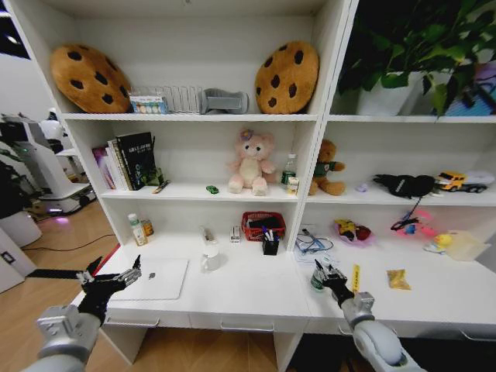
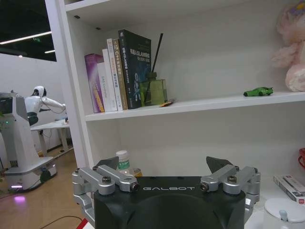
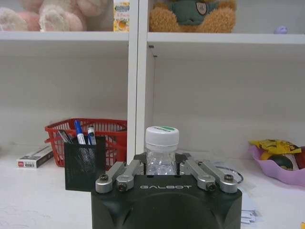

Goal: Organize the objects on the table.

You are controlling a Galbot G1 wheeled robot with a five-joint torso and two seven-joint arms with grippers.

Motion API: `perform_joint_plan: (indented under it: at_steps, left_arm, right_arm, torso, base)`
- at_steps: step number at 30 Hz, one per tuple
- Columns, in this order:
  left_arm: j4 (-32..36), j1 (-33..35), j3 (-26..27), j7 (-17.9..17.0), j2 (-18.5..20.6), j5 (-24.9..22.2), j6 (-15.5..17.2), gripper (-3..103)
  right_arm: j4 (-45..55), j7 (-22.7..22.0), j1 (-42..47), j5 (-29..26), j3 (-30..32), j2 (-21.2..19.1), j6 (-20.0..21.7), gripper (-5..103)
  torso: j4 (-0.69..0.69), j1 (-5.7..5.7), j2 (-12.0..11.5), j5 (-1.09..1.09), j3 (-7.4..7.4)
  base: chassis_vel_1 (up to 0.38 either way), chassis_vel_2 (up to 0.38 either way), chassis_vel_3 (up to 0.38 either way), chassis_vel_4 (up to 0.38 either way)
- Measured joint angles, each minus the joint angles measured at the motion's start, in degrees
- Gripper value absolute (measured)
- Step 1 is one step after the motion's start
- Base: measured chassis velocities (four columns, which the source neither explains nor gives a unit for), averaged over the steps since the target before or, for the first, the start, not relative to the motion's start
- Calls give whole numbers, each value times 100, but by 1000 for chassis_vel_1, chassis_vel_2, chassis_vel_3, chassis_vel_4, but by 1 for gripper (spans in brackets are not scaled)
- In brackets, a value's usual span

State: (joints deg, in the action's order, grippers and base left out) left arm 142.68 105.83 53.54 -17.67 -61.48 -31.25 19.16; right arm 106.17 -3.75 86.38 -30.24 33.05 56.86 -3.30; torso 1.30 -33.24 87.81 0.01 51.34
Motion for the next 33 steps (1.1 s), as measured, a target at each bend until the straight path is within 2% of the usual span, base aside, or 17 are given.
perform_joint_plan:
  at_steps: [5,9,10,12,13,15,16,17,18,19,21,22,29,30,31,33]
  left_arm:
    - [0,0,0,0,0,0,-1,100]
    - [0,0,0,0,0,0,-1,100]
    - [0,0,0,0,0,0,-1,100]
    - [0,0,0,0,0,0,0,100]
    - [0,0,0,0,0,0,0,100]
    - [0,0,0,0,0,0,-1,100]
    - [0,0,0,0,0,0,-1,100]
    - [0,0,0,-1,0,0,-1,100]
    - [0,0,0,-1,0,0,-1,100]
    - [0,0,0,0,0,0,-1,100]
    - [0,0,0,0,0,0,-1,100]
    - [0,0,0,0,0,0,-1,100]
    - [0,0,0,1,0,0,-1,100]
    - [0,0,0,0,0,0,-1,100]
    - [0,0,0,0,0,0,-1,100]
    - [0,0,-1,0,0,0,-1,100]
  right_arm:
    - [611,-133,526,-52,296,0,13,28]
    - [1598,-178,1701,-20,815,245,-95,28]
    - [1598,-178,1701,-20,815,245,-95,28]
    - [1914,-23,2453,242,1182,544,-495,28]
    - [1914,-23,2453,242,1182,544,-495,28]
    - [1973,192,3365,846,1511,965,-1258,28]
    - [1973,192,3365,846,1511,965,-1258,28]
    - [1770,213,3734,1517,1613,1165,-1898,28]
    - [1770,213,3734,1517,1613,1165,-1898,28]
    - [1512,191,3863,1986,1641,1292,-2356,28]
    - [1413,181,3891,2131,1644,1332,-2507,28]
    - [1247,159,3936,2313,1638,1380,-2722,28]
    - [688,127,4064,2516,1519,1417,-3224,28]
    - [398,138,4089,2554,1457,1404,-3416,28]
    - [398,138,4089,2554,1457,1404,-3416,28]
    - [-487,175,3853,2664,1300,1392,-3760,28]
  torso:
    - [-1,0,0,-1,0]
    - [0,0,1,-1,-1]
    - [0,0,1,-1,-1]
    - [0,0,1,-3,-1]
    - [0,0,1,-3,-1]
    - [2,0,2,-1,-1]
    - [2,0,2,-1,-1]
    - [1,1,2,-4,-2]
    - [1,1,2,-4,-2]
    - [1,1,2,-3,-1]
    - [2,1,2,1,-1]
    - [1,1,2,2,-1]
    - [0,1,2,0,-1]
    - [1,1,2,0,0]
    - [1,1,2,0,0]
    - [1,2,1,-1,0]
  base:
    - [0,0,0,0]
    - [0,0,0,0]
    - [0,0,0,0]
    - [0,0,0,0]
    - [0,0,0,0]
    - [0,0,0,0]
    - [0,0,0,0]
    - [0,0,0,0]
    - [0,0,0,0]
    - [0,0,0,0]
    - [0,0,0,0]
    - [0,0,0,0]
    - [0,0,0,0]
    - [0,0,0,0]
    - [0,0,0,0]
    - [0,0,0,0]
